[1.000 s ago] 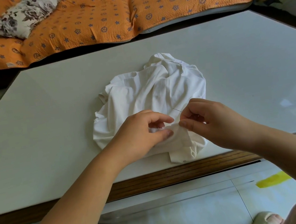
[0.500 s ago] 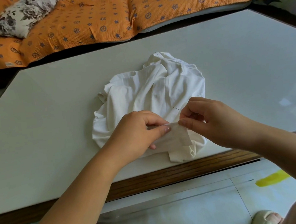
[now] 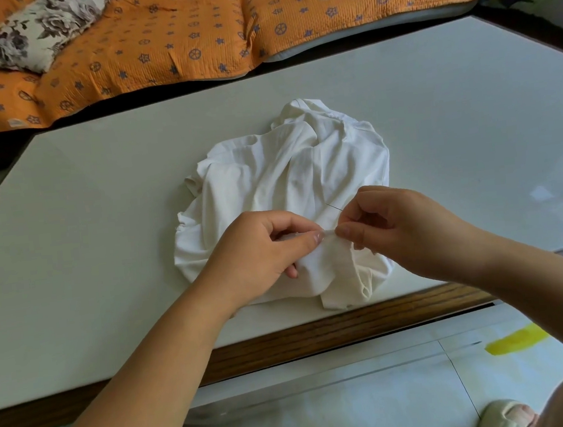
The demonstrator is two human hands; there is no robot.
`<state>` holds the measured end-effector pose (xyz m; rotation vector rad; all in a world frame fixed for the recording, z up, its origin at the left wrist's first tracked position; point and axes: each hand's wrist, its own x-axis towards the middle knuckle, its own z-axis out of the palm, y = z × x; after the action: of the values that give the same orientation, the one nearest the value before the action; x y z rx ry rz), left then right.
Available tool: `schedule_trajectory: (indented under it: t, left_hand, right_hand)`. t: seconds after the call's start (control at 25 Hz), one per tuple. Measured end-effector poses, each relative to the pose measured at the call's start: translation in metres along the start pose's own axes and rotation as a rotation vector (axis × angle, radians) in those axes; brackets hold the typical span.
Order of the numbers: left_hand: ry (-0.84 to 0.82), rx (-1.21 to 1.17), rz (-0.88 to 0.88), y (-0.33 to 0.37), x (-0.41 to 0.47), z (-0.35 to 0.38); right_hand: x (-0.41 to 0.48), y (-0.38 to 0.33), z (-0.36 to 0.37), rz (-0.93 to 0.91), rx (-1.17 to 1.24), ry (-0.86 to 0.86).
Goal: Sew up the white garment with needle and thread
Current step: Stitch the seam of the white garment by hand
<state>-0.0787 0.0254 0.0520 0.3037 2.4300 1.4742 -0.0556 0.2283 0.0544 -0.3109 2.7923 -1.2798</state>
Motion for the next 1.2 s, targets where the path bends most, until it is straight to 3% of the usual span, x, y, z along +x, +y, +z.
schedule_trajectory:
  t: [0.2, 0.32, 0.72, 1.2]
  left_hand:
    - [-0.014, -0.063, -0.030, 0.000, 0.000, -0.002]
    - [-0.019, -0.090, -0.041, -0.002, 0.001, -0.001]
    - [-0.053, -0.150, -0.044, -0.004, 0.001, -0.002]
    - [-0.037, -0.164, -0.037, -0.005, 0.002, -0.004]
  right_hand:
    - [-0.004, -0.009, -0.021, 0.119, 0.521, 0.066]
    - [-0.015, -0.021, -0.020, 0.135, 0.679, -0.041]
    - [-0.018, -0.028, -0.003, 0.265, 0.258, -0.172]
    - [-0.024, -0.036, -0.008, 0.237, 0.227, -0.096]
